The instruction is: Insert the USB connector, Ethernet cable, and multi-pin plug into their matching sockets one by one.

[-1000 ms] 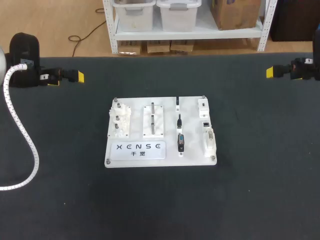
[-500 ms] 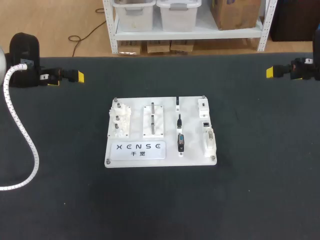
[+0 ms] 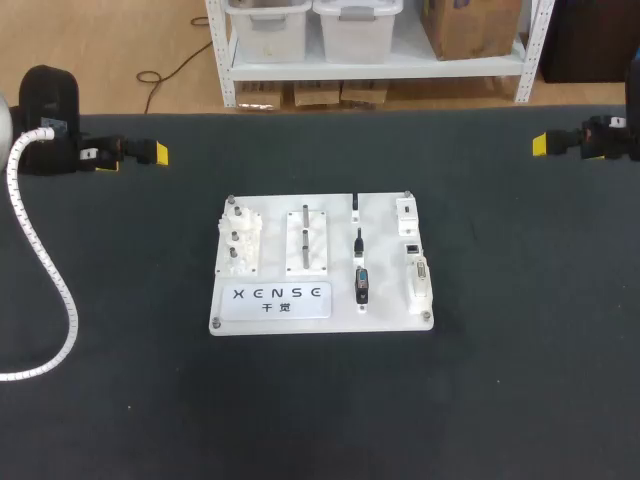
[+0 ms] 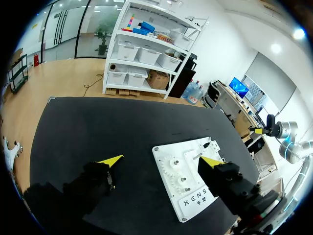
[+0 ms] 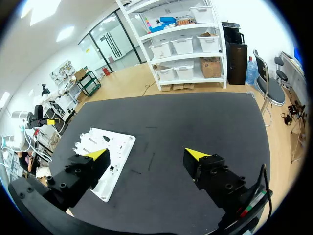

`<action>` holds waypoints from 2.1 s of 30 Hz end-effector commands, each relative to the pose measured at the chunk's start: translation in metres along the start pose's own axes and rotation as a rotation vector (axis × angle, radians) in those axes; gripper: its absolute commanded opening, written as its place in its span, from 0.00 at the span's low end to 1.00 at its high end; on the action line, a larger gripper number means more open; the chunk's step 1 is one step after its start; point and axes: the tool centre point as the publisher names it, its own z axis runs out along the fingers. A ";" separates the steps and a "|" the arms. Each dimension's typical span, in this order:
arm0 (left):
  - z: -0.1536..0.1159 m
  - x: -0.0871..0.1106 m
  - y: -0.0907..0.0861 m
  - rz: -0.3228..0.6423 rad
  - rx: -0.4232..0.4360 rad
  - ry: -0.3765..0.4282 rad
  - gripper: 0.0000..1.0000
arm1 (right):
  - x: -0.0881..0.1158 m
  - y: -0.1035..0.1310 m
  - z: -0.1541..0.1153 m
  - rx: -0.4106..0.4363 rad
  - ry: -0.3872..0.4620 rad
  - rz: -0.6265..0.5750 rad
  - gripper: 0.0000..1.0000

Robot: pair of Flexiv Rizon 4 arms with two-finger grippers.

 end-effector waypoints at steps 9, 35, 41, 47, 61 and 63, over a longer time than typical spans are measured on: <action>0.005 0.007 -0.008 0.358 0.222 0.106 1.00 | 0.000 0.001 0.000 0.004 0.001 0.000 1.00; 0.014 0.078 -0.033 0.933 0.706 0.306 1.00 | 0.000 0.001 0.000 0.004 0.001 0.000 1.00; 0.016 0.076 -0.042 0.946 0.674 0.290 1.00 | 0.000 0.001 0.000 0.004 0.001 0.000 1.00; 0.015 0.077 -0.044 0.885 0.636 0.294 1.00 | 0.000 0.001 0.000 0.004 0.001 0.000 1.00; 0.015 0.077 -0.044 0.885 0.636 0.294 1.00 | 0.000 0.001 0.000 0.004 0.001 0.000 1.00; 0.015 0.077 -0.044 0.885 0.636 0.294 1.00 | 0.000 0.001 0.000 0.004 0.001 0.000 1.00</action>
